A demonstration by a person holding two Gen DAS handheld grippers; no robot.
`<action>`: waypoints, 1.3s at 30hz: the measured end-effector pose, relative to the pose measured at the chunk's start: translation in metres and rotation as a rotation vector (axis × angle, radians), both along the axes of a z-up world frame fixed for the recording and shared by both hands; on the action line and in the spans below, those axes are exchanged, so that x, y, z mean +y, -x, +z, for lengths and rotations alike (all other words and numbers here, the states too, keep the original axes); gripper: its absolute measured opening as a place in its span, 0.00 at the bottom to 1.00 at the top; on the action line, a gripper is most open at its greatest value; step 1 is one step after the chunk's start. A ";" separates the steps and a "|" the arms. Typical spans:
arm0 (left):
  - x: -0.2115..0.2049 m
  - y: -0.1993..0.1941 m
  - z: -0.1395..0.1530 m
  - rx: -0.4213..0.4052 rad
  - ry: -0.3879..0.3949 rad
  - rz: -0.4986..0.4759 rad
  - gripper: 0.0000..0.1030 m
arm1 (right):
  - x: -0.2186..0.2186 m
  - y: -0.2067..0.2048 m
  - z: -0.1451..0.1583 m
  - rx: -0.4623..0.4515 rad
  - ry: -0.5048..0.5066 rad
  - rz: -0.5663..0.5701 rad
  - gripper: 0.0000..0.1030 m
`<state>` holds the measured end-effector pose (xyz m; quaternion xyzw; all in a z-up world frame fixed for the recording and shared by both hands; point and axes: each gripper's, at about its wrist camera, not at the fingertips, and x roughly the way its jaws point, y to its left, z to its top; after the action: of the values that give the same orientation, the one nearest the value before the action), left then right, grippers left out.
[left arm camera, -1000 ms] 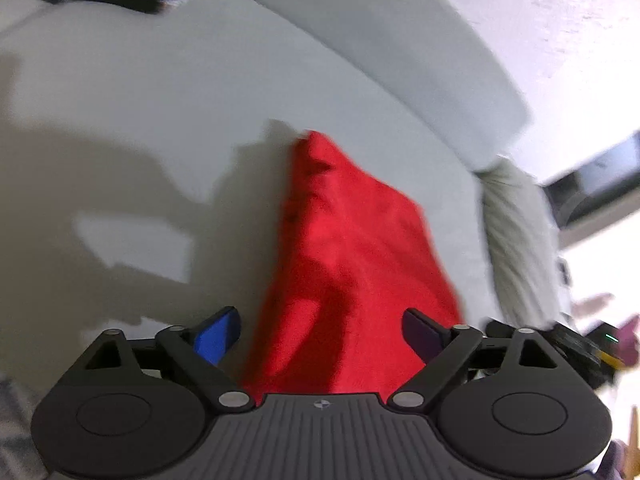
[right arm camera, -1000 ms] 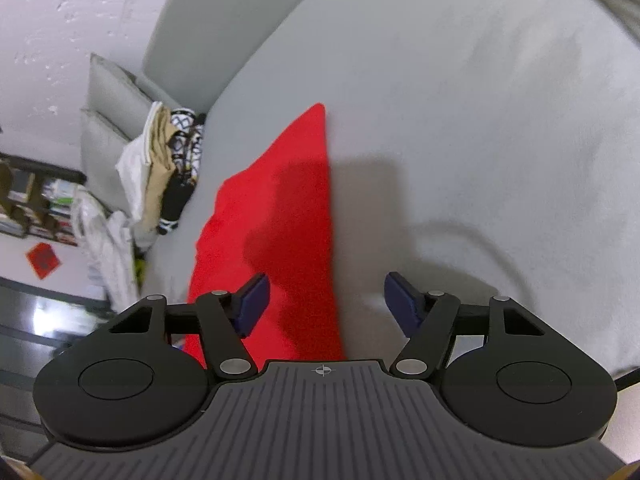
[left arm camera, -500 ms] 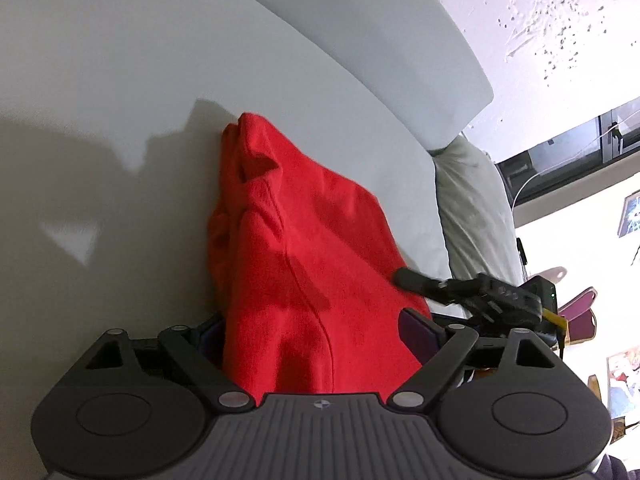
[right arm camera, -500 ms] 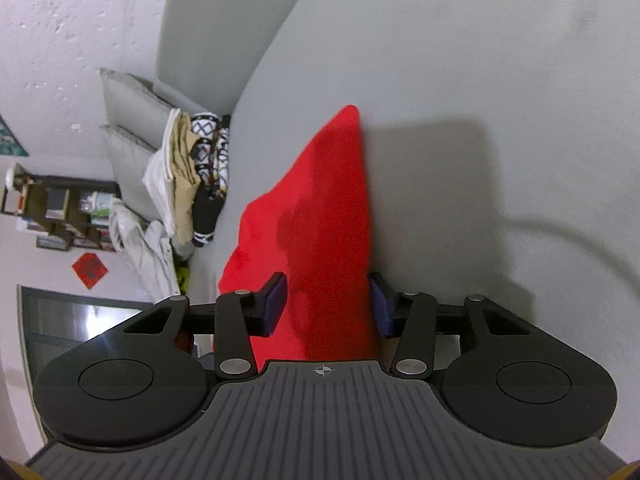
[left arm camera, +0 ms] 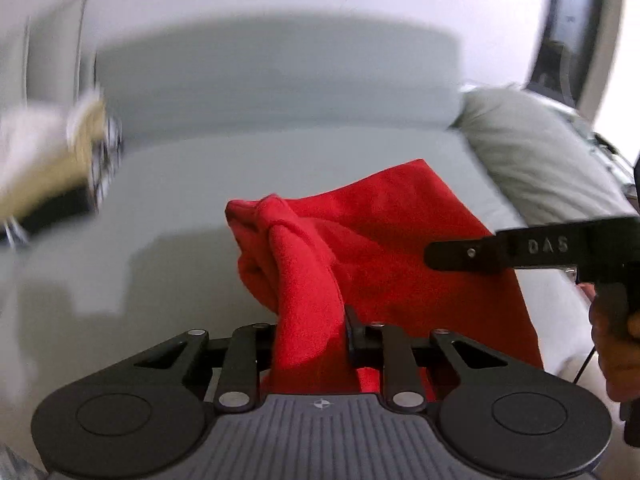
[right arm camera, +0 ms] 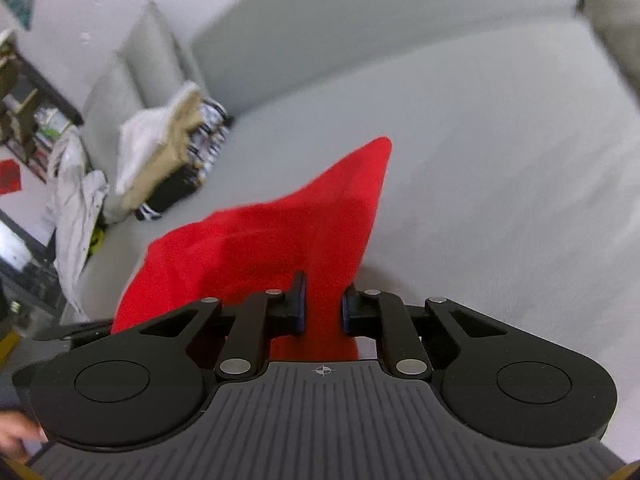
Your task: Fold clothes
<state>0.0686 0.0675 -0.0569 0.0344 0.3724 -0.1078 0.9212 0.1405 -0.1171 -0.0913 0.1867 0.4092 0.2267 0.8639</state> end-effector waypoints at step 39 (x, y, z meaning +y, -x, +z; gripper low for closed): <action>-0.295 -0.035 -0.015 -0.087 0.193 -0.570 0.31 | -0.295 0.162 0.045 -0.294 0.133 -0.657 0.16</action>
<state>0.1033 -0.2273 -0.0718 0.0545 0.2961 -0.3950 0.8679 -0.0217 -0.4123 -0.0466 0.2170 0.2125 -0.0656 0.9505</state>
